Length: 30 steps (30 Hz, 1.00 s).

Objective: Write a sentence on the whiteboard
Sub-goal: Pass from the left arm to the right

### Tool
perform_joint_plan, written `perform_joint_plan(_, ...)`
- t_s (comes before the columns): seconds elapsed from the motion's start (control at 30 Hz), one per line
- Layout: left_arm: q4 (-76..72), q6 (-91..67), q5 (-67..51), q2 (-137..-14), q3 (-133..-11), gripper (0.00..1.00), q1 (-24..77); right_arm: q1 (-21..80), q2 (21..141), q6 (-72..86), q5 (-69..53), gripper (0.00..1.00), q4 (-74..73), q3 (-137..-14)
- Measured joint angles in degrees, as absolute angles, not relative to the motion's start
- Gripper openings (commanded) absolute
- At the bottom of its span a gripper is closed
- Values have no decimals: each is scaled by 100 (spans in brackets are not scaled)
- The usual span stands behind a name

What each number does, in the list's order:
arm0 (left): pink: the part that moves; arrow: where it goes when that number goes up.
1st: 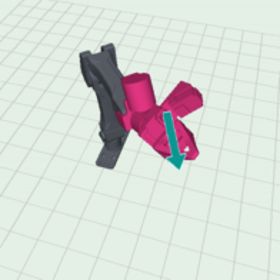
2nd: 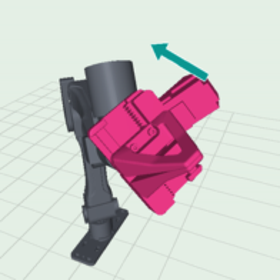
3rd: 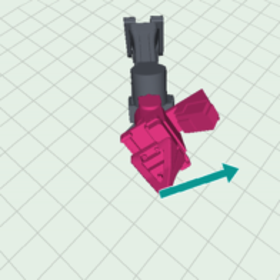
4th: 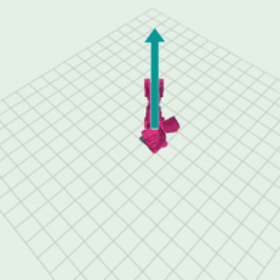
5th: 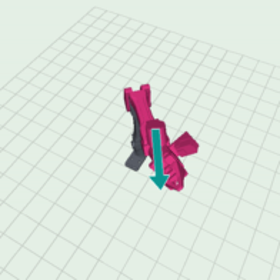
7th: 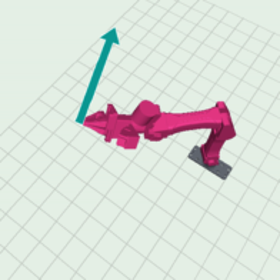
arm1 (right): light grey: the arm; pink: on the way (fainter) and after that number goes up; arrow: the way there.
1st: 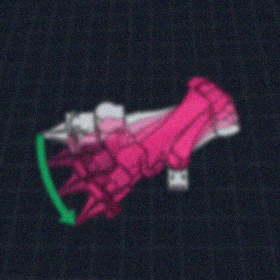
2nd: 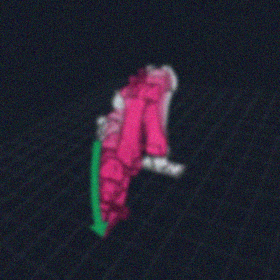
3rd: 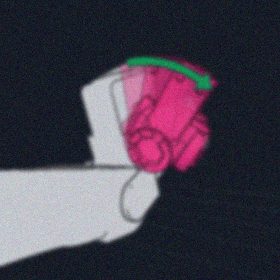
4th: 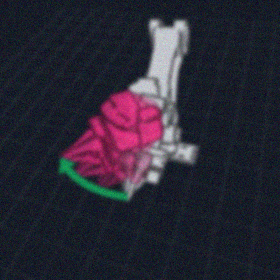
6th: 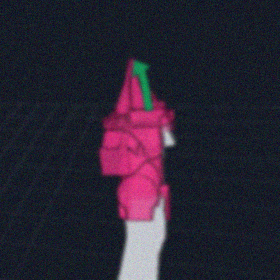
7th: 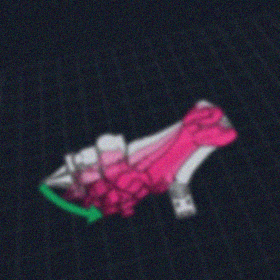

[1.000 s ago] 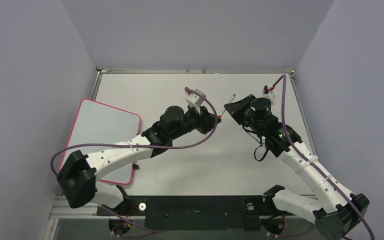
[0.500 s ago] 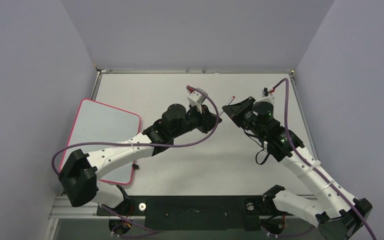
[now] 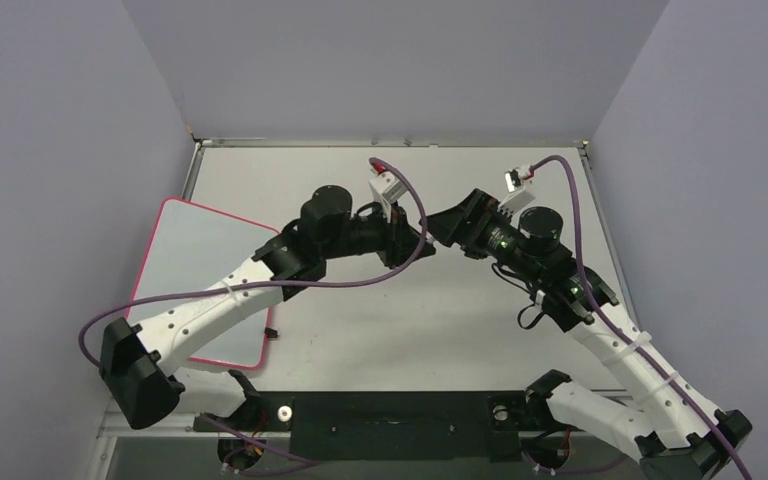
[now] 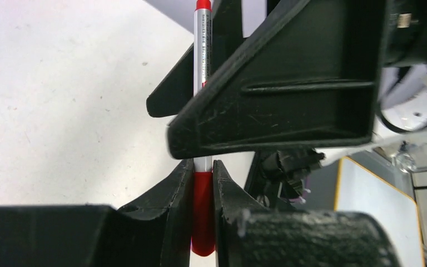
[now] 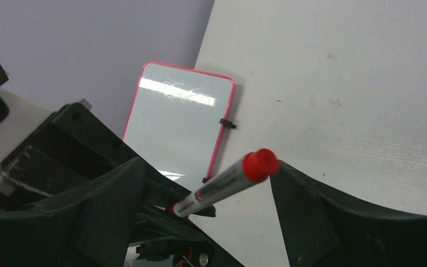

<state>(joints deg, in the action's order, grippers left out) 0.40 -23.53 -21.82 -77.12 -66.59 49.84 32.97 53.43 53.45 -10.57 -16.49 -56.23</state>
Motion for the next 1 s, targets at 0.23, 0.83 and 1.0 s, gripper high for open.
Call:
perform_joint_plan(0.23, 701, -2220, -3304, -7019, -7105, 0, 4484, 3076, 5004, 4967, -2493, 68, -913, -5540)
perform_joint_plan(0.83, 303, -2460, -4248, -6901, -6967, 0, 4348, 3020, 5098, 5819, -4294, 44, 1463, -5000)
perform_joint_plan(1.0, -84, -2624, -4292, -6973, -6971, 0, 4418, 3122, 5210, 6027, -4327, 31, 1780, -4971)
